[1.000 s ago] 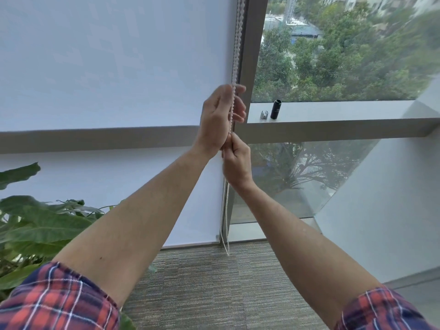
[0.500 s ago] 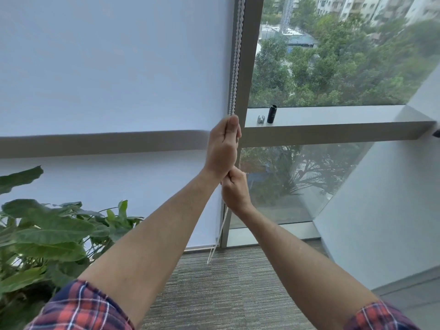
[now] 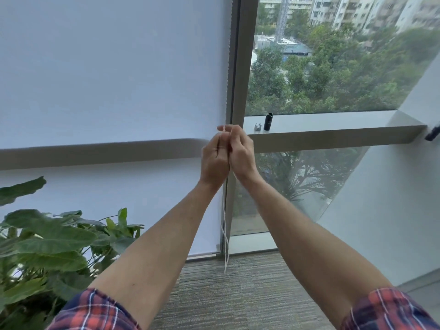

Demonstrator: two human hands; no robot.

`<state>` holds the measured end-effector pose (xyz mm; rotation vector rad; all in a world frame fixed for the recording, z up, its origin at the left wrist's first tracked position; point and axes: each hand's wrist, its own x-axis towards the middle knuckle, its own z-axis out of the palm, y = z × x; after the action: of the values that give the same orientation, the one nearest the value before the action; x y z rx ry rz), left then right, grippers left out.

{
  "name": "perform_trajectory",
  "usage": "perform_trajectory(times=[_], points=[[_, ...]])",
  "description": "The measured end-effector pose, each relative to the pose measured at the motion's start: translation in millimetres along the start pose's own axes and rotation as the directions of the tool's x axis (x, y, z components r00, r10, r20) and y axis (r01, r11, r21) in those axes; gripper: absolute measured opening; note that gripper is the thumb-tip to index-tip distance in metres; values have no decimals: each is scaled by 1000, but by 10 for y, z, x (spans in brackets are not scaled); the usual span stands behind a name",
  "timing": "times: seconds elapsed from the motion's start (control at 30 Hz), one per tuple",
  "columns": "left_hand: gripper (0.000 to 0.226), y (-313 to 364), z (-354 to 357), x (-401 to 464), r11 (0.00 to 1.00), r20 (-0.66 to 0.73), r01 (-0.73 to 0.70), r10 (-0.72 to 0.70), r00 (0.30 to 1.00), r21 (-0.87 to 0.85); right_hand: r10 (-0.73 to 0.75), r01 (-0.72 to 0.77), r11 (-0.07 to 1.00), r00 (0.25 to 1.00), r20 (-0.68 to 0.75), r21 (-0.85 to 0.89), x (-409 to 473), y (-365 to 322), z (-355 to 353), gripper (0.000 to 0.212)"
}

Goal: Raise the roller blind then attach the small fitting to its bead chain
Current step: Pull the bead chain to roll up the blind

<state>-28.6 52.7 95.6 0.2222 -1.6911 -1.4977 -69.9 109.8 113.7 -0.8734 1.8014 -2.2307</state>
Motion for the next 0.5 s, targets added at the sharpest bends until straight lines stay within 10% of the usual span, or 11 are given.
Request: perform_trajectory(times=[0.23,0.5], points=[[42,78,23,-83,997,17,-24,23,1000,73,-146,103,964,976,164,244,386,-837,170,41],[35,-362,-161,-482,979,97,32,-52,994,200,-118,113,989,991,56,92,91,-407,216,44]])
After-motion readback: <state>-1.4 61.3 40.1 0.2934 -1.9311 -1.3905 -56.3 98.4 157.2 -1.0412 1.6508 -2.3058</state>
